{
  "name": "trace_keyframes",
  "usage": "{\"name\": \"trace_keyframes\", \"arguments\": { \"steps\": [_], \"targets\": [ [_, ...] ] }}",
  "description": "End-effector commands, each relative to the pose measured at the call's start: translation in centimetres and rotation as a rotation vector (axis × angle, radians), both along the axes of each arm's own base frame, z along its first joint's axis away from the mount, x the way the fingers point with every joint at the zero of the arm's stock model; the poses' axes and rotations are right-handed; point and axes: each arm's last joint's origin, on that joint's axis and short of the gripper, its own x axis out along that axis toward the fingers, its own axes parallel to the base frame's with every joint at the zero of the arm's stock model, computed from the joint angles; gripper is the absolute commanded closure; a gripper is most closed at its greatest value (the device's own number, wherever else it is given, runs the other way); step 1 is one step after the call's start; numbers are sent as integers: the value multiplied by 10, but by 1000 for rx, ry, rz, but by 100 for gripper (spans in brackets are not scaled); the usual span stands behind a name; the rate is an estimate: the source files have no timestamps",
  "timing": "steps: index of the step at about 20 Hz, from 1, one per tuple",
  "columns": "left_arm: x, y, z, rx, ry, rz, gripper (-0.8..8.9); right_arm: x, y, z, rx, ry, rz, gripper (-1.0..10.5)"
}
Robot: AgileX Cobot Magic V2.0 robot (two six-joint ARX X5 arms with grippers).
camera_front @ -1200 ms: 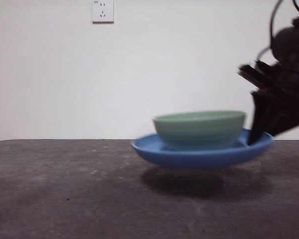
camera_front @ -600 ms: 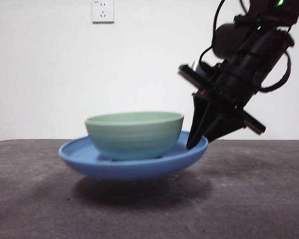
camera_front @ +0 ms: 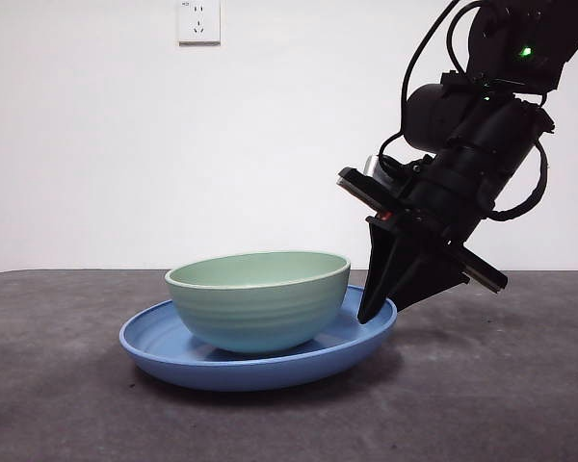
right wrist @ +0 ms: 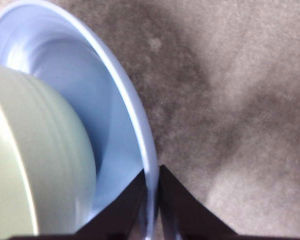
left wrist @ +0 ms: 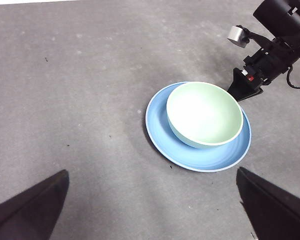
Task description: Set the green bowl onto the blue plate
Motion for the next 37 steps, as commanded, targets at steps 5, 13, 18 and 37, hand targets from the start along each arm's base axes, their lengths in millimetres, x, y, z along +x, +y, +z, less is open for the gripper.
{"name": "trace_keyframes", "arguments": {
  "steps": [5,13,18,37],
  "targets": [
    [0,0,4,-16,-13,-4,125,5,6,-13,-3,34,15,930],
    [0,0,4,-16,-13,-4,126,10,-12,-10,-18,29,0,602],
    [0,0,4,-16,-13,-4,126,8,-46,16,-31,-13,-39,601],
    [0,0,4,-20,-12,-3,126,-214,-118,218,-20,-774,-68,289]
  ]
}}
